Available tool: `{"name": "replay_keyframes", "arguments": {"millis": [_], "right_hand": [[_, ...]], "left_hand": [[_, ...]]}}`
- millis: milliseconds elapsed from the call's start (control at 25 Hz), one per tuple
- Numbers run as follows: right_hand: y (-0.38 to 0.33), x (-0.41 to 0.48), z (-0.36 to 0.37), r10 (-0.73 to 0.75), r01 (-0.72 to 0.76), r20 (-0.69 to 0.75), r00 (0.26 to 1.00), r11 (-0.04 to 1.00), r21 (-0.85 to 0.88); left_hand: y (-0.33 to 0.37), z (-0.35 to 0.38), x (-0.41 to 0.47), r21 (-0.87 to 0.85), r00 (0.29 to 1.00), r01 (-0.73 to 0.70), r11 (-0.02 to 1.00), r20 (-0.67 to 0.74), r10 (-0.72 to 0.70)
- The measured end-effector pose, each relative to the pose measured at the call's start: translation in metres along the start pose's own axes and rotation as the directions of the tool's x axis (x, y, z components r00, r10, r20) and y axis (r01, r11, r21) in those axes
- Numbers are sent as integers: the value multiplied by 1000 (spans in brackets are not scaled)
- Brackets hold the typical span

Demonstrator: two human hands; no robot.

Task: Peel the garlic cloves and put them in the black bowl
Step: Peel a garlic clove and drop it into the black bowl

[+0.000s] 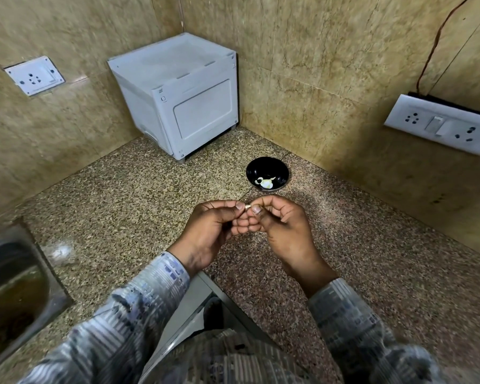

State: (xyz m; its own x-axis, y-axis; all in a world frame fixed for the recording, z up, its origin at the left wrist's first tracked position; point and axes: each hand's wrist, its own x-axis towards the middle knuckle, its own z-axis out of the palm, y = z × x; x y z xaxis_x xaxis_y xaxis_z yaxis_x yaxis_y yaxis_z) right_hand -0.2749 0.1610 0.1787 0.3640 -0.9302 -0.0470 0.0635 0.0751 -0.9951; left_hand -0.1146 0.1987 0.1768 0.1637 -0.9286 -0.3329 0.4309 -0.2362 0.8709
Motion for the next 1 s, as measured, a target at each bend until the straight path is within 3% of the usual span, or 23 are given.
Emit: {"name": "replay_keyframes", "arguments": {"millis": [240,520,760,880,1000], "right_hand": [[-10,3,-8,216,-205,-30,976,956,212],[-5,11,-13,310,-296,-43,950,936,190],[-1,14,-6,267,-258,-48,963,956,139],[6,15,-8,278,-262,-35,960,936,237],[15,18,-11,334,-321,27,942,877,358]], "left_hand": [[-8,4,4,335,970,-231,913,5,244],[-14,2,9,551,942,-303,778,50,331],[-14,5,3,343,972,-227,912,19,234],[-14,-1,8,135,997,-66,989,-35,72],[-16,-6,14,-3,996,74,997,-46,-74]]}}
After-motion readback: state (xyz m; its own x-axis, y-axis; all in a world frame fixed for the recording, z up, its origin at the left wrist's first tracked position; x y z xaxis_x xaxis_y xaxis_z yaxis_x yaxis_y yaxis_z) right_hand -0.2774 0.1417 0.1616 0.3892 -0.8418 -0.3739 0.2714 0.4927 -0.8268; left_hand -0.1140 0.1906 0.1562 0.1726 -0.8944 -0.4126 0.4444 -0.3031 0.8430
